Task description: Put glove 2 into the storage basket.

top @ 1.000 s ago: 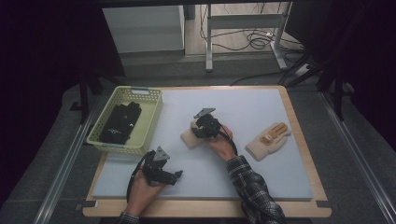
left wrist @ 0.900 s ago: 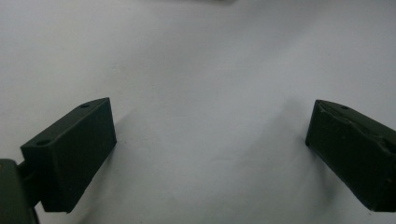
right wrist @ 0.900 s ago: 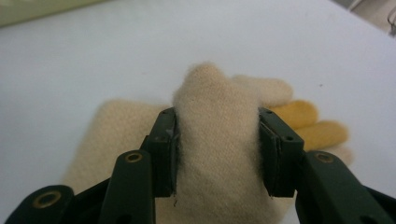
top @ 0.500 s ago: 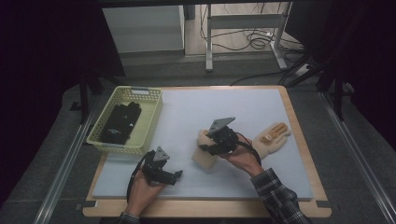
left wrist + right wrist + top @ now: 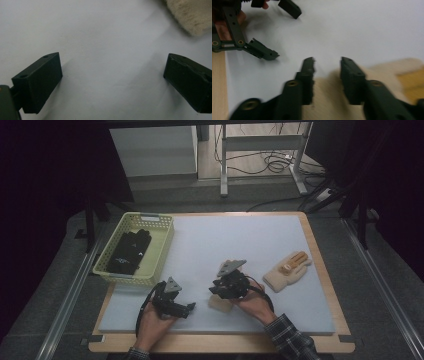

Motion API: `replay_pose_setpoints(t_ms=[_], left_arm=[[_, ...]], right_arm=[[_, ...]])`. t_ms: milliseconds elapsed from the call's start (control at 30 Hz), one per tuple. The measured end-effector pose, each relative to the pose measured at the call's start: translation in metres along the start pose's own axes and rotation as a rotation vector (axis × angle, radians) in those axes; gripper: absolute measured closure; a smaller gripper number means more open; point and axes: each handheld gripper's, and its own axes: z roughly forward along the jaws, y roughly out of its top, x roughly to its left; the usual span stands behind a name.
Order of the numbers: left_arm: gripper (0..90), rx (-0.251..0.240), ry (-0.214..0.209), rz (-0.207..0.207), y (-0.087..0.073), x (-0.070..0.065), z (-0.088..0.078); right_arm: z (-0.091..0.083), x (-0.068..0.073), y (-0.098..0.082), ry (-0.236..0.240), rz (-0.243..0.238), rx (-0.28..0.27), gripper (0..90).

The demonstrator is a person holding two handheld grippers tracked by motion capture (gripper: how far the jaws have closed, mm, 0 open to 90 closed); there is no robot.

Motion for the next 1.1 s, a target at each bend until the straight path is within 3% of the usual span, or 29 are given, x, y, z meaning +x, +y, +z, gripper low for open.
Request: replay_pose_setpoints(t_ms=[100, 233, 500, 633, 767, 900, 1100], left_arm=[[2.1, -0.001, 0.001, 0.0, 0.0, 0.0, 0.0], [2.1, -0.001, 0.0, -0.001, 0.0, 0.0, 0.0], [2.1, -0.001, 0.0, -0.002, 0.0, 0.0, 0.0], [2.1, -0.002, 0.0, -0.003, 0.0, 0.0, 0.0], [2.1, -0.002, 0.001, -0.003, 0.0, 0.0, 0.0], [2.1, -0.002, 0.0, -0.003, 0.0, 0.0, 0.0], [2.1, -0.002, 0.0, -0.004, 0.0, 0.0, 0.0]], right_arm=[[0.017, 0.009, 0.0, 0.02, -0.019, 0.014, 76.3], [0.029, 0.015, -0.007, 0.041, -0.04, 0.074, 77.8], [0.007, 0.021, -0.022, 0.051, -0.067, 0.097, 77.8], [-0.006, 0.02, -0.035, 0.056, -0.037, 0.094, 76.3], [-0.009, 0.02, -0.038, 0.087, -0.003, 0.06, 68.6], [-0.017, 0.018, -0.03, 0.057, -0.015, 0.023, 62.6], [-0.036, -0.001, -0.029, -0.022, 0.024, -0.015, 59.0]])
